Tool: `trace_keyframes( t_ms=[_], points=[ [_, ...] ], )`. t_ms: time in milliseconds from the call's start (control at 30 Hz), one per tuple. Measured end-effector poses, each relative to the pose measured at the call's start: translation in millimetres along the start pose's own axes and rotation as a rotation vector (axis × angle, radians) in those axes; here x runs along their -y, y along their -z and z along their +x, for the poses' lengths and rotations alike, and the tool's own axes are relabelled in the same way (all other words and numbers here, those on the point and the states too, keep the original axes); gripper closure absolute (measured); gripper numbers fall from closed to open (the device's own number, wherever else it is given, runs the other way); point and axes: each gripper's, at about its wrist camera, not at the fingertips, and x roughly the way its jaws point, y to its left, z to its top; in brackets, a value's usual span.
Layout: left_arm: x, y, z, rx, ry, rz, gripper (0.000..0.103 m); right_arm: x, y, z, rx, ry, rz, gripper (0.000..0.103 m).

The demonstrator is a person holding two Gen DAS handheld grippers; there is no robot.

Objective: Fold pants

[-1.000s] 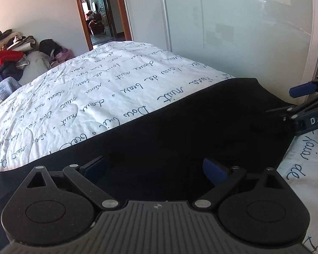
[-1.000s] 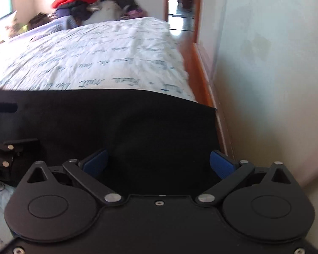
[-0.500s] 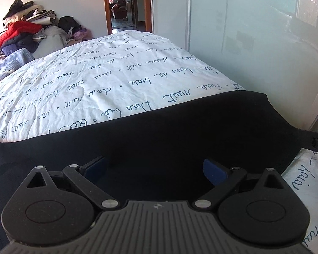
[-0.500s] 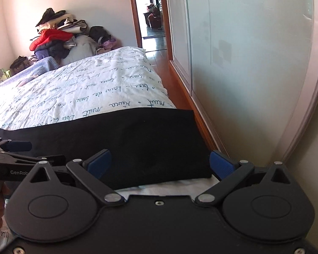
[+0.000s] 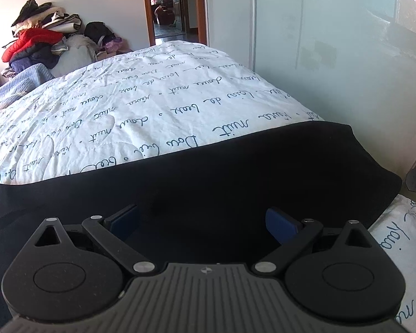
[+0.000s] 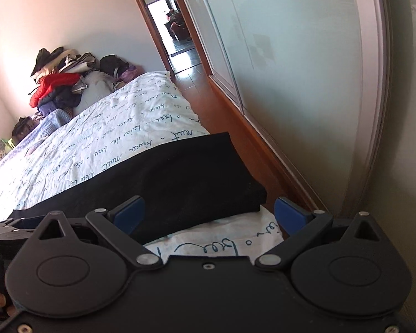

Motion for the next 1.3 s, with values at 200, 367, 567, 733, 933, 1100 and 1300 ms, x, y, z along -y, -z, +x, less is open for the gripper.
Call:
trace_keyframes(
  t_ms=[200, 367, 567, 733, 933, 1100, 1300],
  points=[
    [-6, 0, -6, 0.024, -0.005, -0.029, 0.004, 16, 1, 8, -0.035, -0.067, 0.162, 0.001],
    [-10, 0, -3, 0.003, 0.001, -0.041, 0.004, 33, 1, 17, -0.072, -0.114, 0.326, 0.001],
    [-7, 2, 2, -0.015, -0.011, -0.035, 0.004, 34, 1, 27, -0.088, -0.152, 0.398, 0.001],
    [-11, 1, -3, 0.0, -0.018, -0.042, 0.004, 25, 1, 30, -0.095, -0.179, 0.454, 0.001],
    [-20, -3, -8, -0.003, -0.004, -0.08, 0.004, 32, -3, 39, -0.092, -0.197, 0.534, 0.0],
    [-22, -1, -12, -0.005, 0.005, -0.065, 0.004, 37, -3, 51, -0.09, -0.183, 0.598, 0.0],
    [-25, -2, -13, -0.005, -0.007, -0.052, 0.004, 53, 10, 51, -0.037, -0.186, 0.805, 0.0]
  ],
)
